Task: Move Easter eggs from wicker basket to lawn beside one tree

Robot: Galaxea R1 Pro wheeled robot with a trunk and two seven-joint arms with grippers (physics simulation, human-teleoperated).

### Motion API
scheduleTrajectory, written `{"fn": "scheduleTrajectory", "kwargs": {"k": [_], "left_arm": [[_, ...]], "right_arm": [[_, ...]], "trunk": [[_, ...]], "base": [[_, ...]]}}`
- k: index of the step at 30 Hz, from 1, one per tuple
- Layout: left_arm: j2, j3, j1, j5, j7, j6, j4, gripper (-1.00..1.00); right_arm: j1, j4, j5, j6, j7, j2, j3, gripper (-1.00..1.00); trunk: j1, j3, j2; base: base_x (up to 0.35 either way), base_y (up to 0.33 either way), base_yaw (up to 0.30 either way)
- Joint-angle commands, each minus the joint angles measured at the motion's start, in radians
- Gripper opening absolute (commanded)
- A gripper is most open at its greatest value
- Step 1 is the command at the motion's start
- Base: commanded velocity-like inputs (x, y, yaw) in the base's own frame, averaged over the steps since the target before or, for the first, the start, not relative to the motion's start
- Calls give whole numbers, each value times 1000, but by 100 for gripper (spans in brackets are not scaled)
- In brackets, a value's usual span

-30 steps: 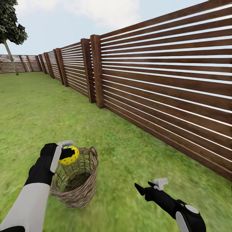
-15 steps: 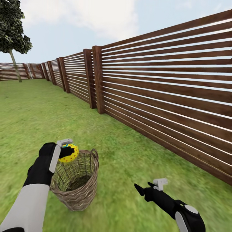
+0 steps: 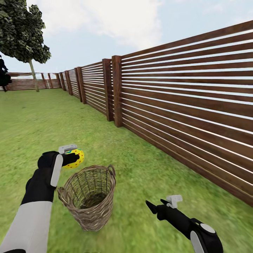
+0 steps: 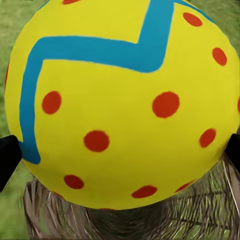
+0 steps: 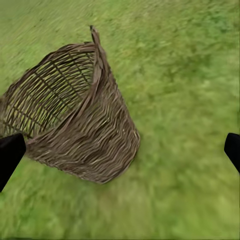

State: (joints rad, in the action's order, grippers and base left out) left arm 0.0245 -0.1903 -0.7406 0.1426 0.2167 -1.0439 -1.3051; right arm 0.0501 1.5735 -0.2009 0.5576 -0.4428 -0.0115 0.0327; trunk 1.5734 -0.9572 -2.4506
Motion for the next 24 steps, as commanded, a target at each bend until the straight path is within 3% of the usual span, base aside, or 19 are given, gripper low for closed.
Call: {"fn": "scheduleTrajectory", "kwargs": {"k": [1,21,24], "left_arm": [[0,0,-1,10,9,-3,-2,-100],[0,2,-1,6,9,-3,10,-100],[-1,2,-1,7,9,-3,9,-100]], "right_arm": [[0,1,-6,8,-3,-1,3,100],[1,-1,-6,7,-3,-4,1,100],[1,-1,-6,7,-2,-2,-18,100]], "trunk": [[0,0,0],[0,13,0],[0,15,0]], "base": [[0,0,269],[-38,0,270],[-21,0,265]]}}
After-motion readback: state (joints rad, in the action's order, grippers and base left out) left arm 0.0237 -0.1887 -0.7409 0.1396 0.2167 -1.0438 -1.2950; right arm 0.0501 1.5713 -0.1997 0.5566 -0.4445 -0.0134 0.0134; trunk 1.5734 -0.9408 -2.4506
